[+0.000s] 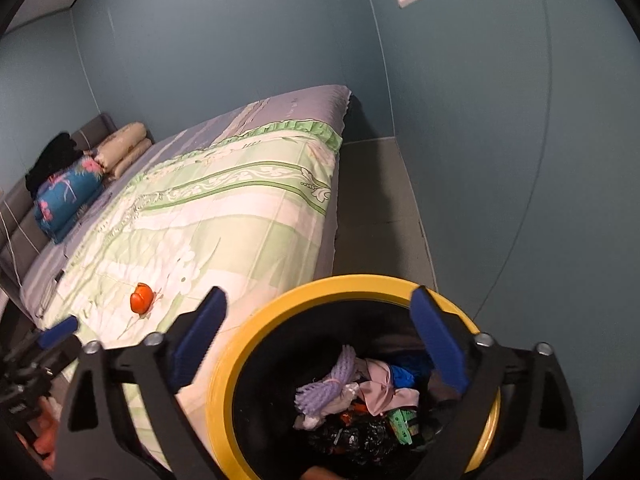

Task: Collect trash

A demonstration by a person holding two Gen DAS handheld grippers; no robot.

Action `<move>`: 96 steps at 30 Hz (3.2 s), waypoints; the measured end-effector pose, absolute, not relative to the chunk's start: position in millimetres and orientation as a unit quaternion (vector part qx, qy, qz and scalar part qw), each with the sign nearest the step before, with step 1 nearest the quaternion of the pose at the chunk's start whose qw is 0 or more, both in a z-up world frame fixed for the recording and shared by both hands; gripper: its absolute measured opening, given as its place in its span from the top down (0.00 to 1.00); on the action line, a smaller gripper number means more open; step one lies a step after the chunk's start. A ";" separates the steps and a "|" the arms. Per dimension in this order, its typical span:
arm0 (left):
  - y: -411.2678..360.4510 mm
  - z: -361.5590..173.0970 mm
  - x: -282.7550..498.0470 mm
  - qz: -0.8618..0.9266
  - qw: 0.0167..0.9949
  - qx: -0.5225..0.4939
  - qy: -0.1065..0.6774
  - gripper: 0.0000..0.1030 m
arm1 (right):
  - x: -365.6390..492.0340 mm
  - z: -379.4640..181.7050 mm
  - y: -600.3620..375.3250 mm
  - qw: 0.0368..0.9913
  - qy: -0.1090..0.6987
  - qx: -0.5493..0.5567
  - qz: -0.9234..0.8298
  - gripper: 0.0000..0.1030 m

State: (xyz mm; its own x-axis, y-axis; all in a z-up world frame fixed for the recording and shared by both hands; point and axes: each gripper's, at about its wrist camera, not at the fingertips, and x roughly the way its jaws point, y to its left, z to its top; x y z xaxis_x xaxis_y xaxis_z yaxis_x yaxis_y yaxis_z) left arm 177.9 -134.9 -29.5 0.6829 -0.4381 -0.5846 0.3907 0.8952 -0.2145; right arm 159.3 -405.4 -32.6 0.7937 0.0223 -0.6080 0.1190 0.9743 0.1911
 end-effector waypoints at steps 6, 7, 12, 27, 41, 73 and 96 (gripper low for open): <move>-94.5 -14.9 169.7 -0.164 0.941 -0.040 0.293 0.11 | 166.5 -21.6 -362.8 0.949 0.301 0.090 -0.001 0.08; -87.1 -12.3 167.3 -0.155 0.944 -0.041 0.287 0.11 | 167.4 -18.5 -355.5 0.951 0.295 0.093 0.005 0.08; -52.8 3.8 152.5 -0.109 0.960 -0.055 0.253 0.08 | 169.2 -4.9 -316.6 0.955 0.284 0.079 0.028 0.08; 9.9 39.9 76.4 0.028 0.983 -0.056 0.171 0.08 | 119.2 37.2 -226.9 0.984 0.173 0.017 0.026 0.08; 18.1 57.9 28.5 0.086 0.985 -0.068 0.130 0.08 | 92.7 27.4 -202.3 0.989 0.145 0.004 0.015 0.08; 12.8 55.5 22.8 0.075 0.987 -0.069 0.124 0.08 | 103.1 15.0 -207.4 0.988 0.152 0.011 -0.010 0.08; 14.2 52.0 24.5 0.069 0.986 -0.077 0.132 0.08 | 107.3 11.4 -209.7 0.987 0.163 0.013 -0.005 0.08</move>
